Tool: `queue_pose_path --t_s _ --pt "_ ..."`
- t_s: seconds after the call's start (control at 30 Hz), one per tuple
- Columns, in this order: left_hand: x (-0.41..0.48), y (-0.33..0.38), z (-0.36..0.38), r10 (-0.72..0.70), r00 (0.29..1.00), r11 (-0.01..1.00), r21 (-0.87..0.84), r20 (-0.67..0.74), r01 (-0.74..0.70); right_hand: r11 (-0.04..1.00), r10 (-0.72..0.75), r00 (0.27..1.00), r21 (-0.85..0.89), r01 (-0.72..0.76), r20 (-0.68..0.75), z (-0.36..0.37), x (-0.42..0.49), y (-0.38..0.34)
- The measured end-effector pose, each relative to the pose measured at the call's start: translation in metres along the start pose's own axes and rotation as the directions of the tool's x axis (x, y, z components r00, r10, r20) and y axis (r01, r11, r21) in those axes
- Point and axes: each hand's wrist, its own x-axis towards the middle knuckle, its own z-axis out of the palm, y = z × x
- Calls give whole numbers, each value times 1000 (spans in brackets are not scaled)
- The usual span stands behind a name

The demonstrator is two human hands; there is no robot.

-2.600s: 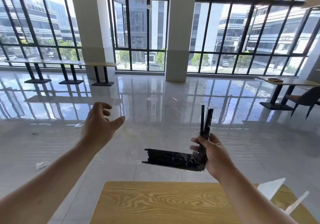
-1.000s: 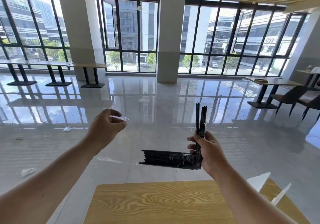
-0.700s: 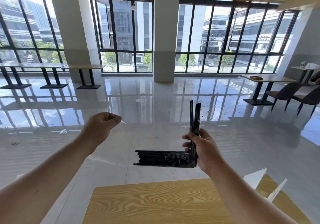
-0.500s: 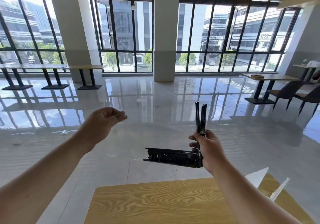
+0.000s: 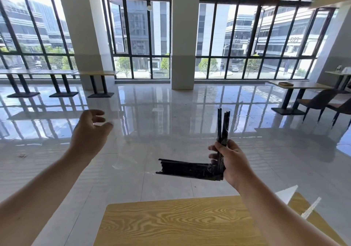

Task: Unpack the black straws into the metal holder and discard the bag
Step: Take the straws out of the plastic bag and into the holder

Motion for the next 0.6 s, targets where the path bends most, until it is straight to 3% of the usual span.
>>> queue_pose_path --t_s 0.1,0.2,0.33,0.6 --pt "7 -7 -2 -55 989 998 18 137 53 999 12 999 30 -14 49 6 -5 -5" --pt "10 -5 -1 -92 946 982 -132 310 138 999 18 994 37 -22 112 12 -9 -8" --pt "11 -2 2 -54 965 976 -193 256 106 1000 -17 993 20 15 115 14 -6 -12" --pt "14 -2 -2 -96 966 979 -150 241 135 990 -75 989 -105 89 128 2 -2 -24"
